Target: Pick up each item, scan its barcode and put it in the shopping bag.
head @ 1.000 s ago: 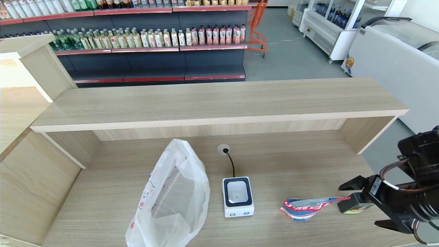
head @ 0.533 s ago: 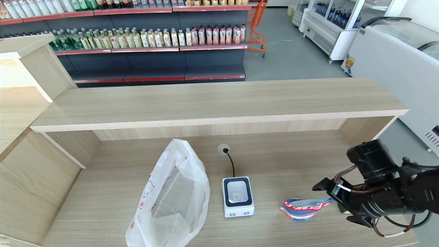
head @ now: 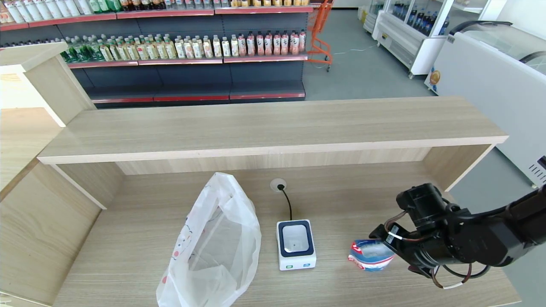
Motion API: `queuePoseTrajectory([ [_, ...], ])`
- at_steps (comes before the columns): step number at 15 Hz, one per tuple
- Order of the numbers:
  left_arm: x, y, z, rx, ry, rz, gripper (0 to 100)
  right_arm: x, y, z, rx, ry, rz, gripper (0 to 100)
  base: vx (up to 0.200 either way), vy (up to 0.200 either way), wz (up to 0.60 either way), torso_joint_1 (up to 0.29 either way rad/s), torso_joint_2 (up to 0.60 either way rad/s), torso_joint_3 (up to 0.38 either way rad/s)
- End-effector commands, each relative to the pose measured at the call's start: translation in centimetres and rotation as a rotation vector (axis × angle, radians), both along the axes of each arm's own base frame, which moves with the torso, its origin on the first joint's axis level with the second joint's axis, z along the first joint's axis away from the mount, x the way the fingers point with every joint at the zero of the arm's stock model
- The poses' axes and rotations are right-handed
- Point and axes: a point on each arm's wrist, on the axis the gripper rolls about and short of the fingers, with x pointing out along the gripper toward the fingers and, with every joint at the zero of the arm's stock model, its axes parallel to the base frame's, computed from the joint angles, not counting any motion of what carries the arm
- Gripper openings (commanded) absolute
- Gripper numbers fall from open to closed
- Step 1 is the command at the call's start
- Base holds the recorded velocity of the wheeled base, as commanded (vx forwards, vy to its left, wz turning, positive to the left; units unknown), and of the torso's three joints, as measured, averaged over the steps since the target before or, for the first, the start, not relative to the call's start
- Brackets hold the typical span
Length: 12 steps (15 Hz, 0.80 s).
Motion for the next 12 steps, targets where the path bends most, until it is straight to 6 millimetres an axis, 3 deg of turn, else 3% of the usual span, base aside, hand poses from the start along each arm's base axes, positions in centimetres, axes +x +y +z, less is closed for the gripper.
queuePoseTrajectory([
  [1,0.0,0.0,0.0,0.0,-0.001,0.0,100,0.9,0.4,-1.0,-0.008,0.02,0.001,100,0.0,0.0,0.0,0.0,0.0,0.0],
  [2,0.0,0.0,0.0,0.0,-0.001,0.0,100,1.2,0.5,-1.1,-0.01,0.021,0.001,100,0.0,0.0,0.0,0.0,0.0,0.0],
  [3,0.0,0.0,0.0,0.0,-0.001,0.0,100,1.6,0.6,-1.1,-0.008,0.015,0.001,0,0.0,0.0,0.0,0.0,0.0,0.0],
  [6,0.0,0.0,0.0,0.0,-0.001,0.0,100,2.5,0.9,-1.5,-0.033,0.015,0.035,0,0.0,0.0,0.0,0.0,0.0,0.0],
  [12,0.0,0.0,0.0,0.0,-0.001,0.0,100,3.1,1.4,-4.6,-0.174,0.051,0.119,0,0.0,0.0,0.0,0.0,0.0,0.0],
])
